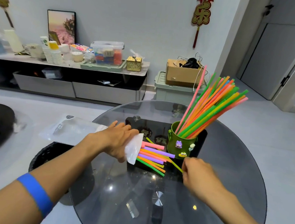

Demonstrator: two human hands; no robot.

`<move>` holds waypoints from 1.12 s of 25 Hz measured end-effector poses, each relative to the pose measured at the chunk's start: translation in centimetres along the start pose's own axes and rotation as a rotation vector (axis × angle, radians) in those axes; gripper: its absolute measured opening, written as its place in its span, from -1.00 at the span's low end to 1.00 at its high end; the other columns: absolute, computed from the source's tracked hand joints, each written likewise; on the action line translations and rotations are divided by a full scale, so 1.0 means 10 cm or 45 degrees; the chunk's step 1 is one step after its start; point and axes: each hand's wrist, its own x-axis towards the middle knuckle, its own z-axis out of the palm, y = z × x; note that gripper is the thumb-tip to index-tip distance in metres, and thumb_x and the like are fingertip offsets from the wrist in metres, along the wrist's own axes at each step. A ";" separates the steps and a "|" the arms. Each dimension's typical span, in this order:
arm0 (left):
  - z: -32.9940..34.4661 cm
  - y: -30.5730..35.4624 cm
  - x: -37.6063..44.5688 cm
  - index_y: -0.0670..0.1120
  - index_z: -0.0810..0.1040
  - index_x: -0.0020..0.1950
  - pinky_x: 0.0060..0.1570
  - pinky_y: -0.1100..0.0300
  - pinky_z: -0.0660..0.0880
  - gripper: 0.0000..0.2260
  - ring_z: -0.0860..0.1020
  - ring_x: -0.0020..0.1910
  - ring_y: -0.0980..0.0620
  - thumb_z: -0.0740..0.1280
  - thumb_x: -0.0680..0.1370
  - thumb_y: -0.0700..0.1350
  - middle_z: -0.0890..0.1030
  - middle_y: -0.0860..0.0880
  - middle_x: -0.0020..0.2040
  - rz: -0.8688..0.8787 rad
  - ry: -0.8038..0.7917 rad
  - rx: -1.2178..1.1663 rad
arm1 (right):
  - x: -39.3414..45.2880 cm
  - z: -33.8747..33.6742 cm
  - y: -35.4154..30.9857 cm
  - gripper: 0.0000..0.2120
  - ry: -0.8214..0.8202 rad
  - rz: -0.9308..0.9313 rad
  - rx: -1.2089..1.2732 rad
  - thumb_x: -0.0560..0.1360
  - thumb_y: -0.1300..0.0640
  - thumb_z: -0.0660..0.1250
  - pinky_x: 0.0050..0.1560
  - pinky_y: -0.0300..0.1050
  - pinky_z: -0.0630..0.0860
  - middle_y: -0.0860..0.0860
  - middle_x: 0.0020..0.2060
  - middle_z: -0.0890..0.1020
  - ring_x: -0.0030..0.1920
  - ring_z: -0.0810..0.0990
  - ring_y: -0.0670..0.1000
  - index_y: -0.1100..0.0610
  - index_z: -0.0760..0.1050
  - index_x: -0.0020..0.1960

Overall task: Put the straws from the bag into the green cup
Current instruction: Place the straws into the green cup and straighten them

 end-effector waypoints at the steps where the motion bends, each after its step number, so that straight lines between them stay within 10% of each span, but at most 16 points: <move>1: 0.03 -0.02 -0.06 0.01 0.18 0.44 0.39 -0.11 0.19 -0.14 0.34 0.11 -0.05 0.45 0.24 0.19 0.40 -0.05 0.19 -0.019 0.045 0.022 | -0.02 -0.04 -0.03 -0.91 -0.025 0.038 0.016 0.49 0.22 0.20 -0.17 -0.05 0.46 0.10 -0.07 0.57 -0.08 0.56 0.21 0.11 0.46 -0.06; 14: 0.01 0.03 -0.64 0.01 0.09 0.48 0.47 -0.31 -0.10 -0.25 0.38 0.27 -0.11 0.39 0.38 0.02 0.33 -0.08 0.27 -0.043 0.230 0.299 | -0.17 -0.17 -0.44 -0.92 0.236 -0.135 0.688 0.56 0.10 0.19 -0.10 -0.02 0.42 0.01 -0.06 0.49 -0.07 0.49 0.04 0.05 0.45 -0.06; 18: 0.15 0.37 -0.53 0.01 0.11 0.48 0.47 -0.31 -0.10 -0.26 0.40 0.24 -0.12 0.39 0.38 0.04 0.35 -0.06 0.23 0.073 0.290 0.227 | -0.01 -0.05 -0.66 -0.67 0.042 -0.283 0.574 0.46 -0.19 0.30 -0.07 0.06 0.52 -0.02 -0.10 0.58 -0.07 0.56 0.07 0.03 0.43 0.03; 28: 0.21 0.36 -0.42 0.01 0.13 0.48 0.47 -0.29 -0.09 -0.27 0.37 0.30 -0.12 0.39 0.38 0.02 0.33 -0.06 0.32 0.024 0.268 0.117 | 0.06 -0.10 -0.58 -0.82 -0.014 -0.360 -0.048 0.61 0.00 0.19 -0.16 -0.04 0.35 0.12 -0.01 0.61 -0.01 0.56 0.21 0.08 0.30 -0.09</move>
